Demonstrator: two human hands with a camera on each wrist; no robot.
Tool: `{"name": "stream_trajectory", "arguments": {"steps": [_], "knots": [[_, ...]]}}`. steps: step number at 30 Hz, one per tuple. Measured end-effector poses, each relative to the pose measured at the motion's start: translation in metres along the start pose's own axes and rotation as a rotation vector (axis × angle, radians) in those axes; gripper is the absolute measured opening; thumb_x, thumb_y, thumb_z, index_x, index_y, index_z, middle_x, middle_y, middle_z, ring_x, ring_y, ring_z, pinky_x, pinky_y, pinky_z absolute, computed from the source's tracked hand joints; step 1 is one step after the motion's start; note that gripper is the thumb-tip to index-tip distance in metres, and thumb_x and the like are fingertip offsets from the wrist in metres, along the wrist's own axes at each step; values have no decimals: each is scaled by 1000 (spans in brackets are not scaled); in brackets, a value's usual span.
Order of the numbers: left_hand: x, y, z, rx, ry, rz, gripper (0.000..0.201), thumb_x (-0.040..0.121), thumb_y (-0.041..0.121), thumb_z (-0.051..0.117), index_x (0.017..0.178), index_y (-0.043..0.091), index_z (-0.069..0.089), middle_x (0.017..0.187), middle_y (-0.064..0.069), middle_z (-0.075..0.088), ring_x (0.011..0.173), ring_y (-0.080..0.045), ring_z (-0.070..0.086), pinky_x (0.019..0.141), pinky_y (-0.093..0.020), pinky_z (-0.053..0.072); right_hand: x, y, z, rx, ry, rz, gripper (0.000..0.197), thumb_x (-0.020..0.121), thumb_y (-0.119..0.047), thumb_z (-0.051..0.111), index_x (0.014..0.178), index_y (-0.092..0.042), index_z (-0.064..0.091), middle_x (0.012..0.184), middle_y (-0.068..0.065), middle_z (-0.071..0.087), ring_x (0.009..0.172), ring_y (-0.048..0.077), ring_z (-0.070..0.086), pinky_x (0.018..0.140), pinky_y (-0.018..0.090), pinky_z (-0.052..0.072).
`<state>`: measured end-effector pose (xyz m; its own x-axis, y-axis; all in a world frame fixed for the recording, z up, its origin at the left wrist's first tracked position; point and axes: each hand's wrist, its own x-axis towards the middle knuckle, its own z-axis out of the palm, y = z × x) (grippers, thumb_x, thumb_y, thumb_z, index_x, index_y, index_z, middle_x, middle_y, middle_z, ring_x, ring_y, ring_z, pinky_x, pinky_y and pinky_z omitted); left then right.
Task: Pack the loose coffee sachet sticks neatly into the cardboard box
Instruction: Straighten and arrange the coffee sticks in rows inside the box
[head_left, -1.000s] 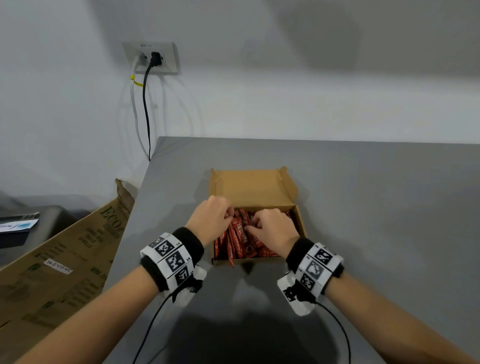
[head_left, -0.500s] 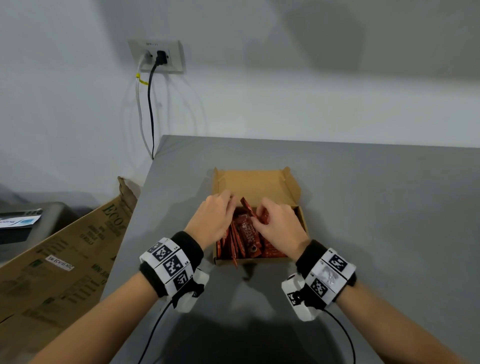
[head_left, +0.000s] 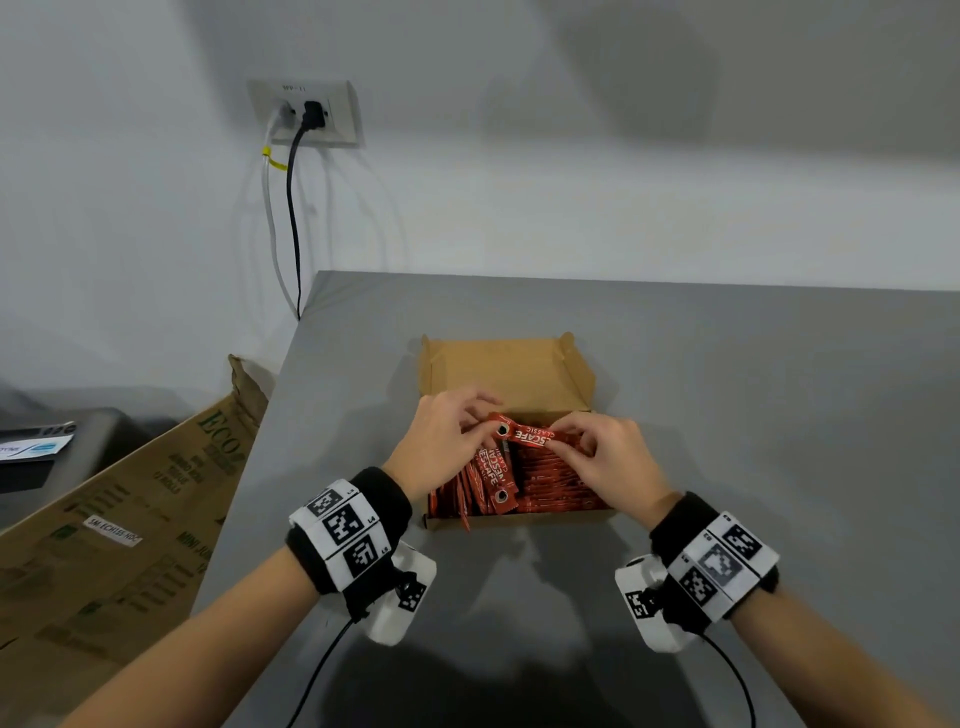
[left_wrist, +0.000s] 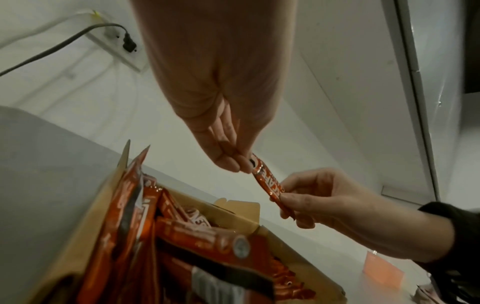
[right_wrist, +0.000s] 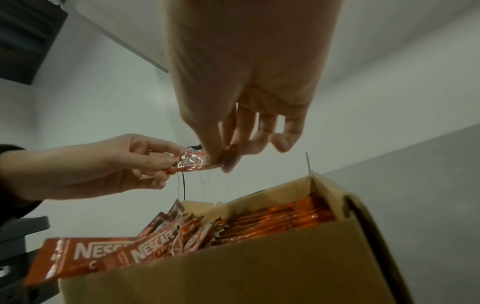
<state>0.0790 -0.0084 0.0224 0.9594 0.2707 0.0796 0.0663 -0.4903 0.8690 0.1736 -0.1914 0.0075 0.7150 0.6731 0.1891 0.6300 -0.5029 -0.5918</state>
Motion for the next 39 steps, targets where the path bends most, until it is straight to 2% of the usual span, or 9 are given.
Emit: {"name": "stream_trajectory", "arguments": {"steps": [6,11,13,16,19,22,31,35,39], "knots": [[-6,-8,-1,-109,-34,-63,8,86,3,61,88,10,65,74,-1,67,62,-4,67,62,-12,52,0,7,-8,126,-100,27,12,87,-15,63,95,-17,73,84,-16,64,74,-13,57,70,5,42],[3,5,-2,179,-63,279,15,89,8,59,97,13,71,83,11,61,74,0,57,75,-11,46,-3,-10,-10,125,-134,-169,38,81,-46,60,111,-22,63,89,-22,55,72,-9,50,66,5,37],[7,18,2,190,-66,363,17,89,10,59,103,14,68,89,8,63,79,-3,59,78,-18,49,0,-21,-7,154,-84,-211,19,80,-32,70,95,-24,61,70,-22,51,61,-5,52,59,5,39],[8,32,6,-30,56,227,45,87,21,62,129,24,45,102,7,59,86,-5,61,79,-20,54,5,-25,-7,294,152,-105,15,80,-14,70,89,-22,61,67,-15,61,62,0,62,60,13,50],[7,28,9,72,-98,126,45,89,28,59,132,21,45,111,4,61,85,-5,63,81,-25,55,2,-20,-9,402,234,-34,25,79,-7,71,90,-20,53,81,-11,62,80,0,63,73,10,48],[3,20,14,176,-193,132,24,91,20,59,112,12,64,88,-5,71,72,-7,66,77,-26,55,-4,-15,-7,375,149,-36,26,78,-9,72,87,-28,56,82,-13,63,81,3,63,78,11,48],[-9,5,50,470,-471,183,27,90,17,59,116,11,65,109,-3,56,98,-14,54,87,-24,43,-19,7,-18,-69,-342,25,8,74,-13,76,82,-13,76,48,-22,53,59,-10,53,59,2,36],[-3,8,53,417,-462,124,20,84,12,66,103,6,70,93,-7,71,84,-13,66,78,-22,51,-12,12,-11,-132,-413,34,6,74,-8,75,79,-10,74,76,2,72,57,-5,55,62,2,41],[0,7,51,451,-468,123,12,84,7,63,89,5,73,92,-5,72,85,-15,65,77,-18,46,-8,12,-4,-214,-490,45,2,76,-6,71,77,-9,71,78,5,72,73,12,67,69,19,51]]}}
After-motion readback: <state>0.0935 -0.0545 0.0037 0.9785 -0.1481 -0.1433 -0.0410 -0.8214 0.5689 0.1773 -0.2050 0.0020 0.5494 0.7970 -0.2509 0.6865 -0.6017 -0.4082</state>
